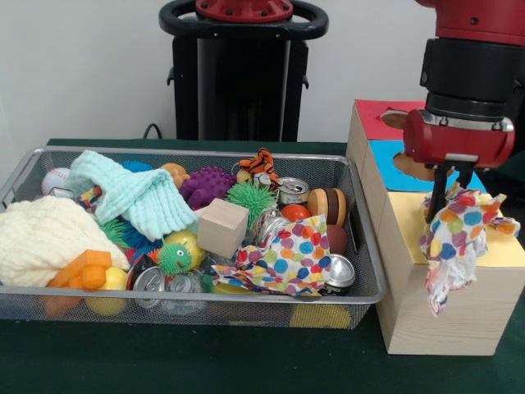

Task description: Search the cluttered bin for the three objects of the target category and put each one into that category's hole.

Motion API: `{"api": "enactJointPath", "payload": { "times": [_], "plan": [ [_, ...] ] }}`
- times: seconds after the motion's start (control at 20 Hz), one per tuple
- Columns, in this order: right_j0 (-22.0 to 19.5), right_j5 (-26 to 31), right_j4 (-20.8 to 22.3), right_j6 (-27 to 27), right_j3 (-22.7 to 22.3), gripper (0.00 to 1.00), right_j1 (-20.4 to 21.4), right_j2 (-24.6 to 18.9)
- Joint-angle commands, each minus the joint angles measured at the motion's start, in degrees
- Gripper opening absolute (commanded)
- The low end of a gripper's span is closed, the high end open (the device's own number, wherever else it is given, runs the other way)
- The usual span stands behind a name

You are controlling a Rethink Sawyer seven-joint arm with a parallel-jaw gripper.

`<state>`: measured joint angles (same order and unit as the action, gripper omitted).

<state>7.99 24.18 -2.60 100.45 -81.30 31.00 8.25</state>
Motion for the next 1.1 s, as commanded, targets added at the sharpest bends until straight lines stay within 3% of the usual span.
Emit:
{"api": "enactJointPath", "payload": {
  "times": [0.05, 0.7, 1.1],
  "plan": [
    [0.33, 0.56, 1.06, 6.97, -8.36, 0.0, -0.83, -4.88],
    [0.7, -0.16, 0.02, 7.64, -8.31, 0.0, -3.0, -6.09],
    [-0.53, 1.09, -1.72, 6.46, -6.59, 0.0, -4.34, -10.02]
  ]
}}
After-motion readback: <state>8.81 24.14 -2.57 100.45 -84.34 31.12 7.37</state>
